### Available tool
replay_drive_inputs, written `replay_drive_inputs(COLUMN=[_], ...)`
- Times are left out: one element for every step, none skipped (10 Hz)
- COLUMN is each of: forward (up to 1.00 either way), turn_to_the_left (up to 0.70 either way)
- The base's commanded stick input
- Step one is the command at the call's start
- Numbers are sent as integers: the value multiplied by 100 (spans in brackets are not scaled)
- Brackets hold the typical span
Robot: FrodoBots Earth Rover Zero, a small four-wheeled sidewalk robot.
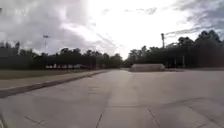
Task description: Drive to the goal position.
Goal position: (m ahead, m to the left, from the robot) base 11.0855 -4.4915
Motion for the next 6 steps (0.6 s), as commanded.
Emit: replay_drive_inputs(forward=[70, 70, 70, 70, 70, 70], turn_to_the_left=[0, 0, 0, 0, 0, 0])
